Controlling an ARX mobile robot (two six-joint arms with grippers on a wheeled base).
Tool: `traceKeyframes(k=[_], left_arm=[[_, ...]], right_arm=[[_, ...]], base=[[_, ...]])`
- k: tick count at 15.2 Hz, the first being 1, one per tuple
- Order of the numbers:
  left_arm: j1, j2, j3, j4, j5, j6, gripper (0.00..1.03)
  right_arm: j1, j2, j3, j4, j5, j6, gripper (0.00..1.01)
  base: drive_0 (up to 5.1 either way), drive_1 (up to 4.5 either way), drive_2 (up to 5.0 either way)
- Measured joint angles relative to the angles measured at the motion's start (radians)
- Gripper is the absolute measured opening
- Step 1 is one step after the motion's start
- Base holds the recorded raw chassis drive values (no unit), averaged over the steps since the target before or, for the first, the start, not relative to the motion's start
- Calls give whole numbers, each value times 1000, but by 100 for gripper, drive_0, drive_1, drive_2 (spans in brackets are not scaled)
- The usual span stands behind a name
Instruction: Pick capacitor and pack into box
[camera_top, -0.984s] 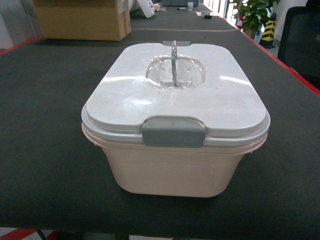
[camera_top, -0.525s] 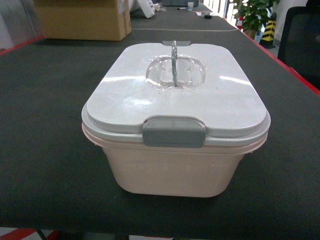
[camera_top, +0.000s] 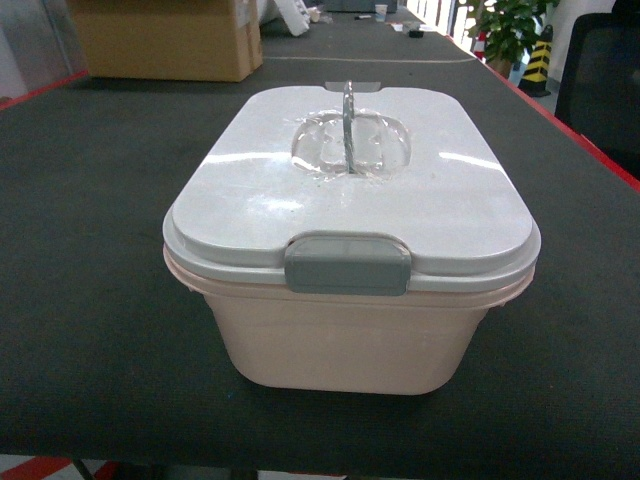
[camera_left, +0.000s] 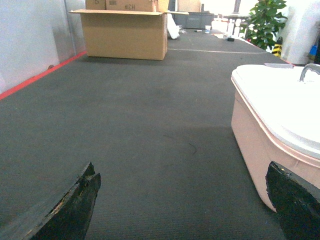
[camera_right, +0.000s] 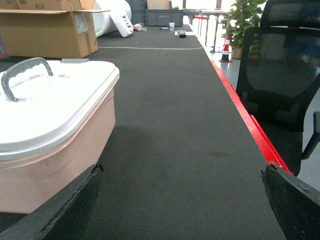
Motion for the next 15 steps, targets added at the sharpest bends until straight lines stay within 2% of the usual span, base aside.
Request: traceKeyframes(k=[15], left_arm=[[0, 0, 0, 0, 0, 0, 98]], right_arm=[[0, 0, 0, 0, 0, 0, 98]], base=[[0, 0, 0]])
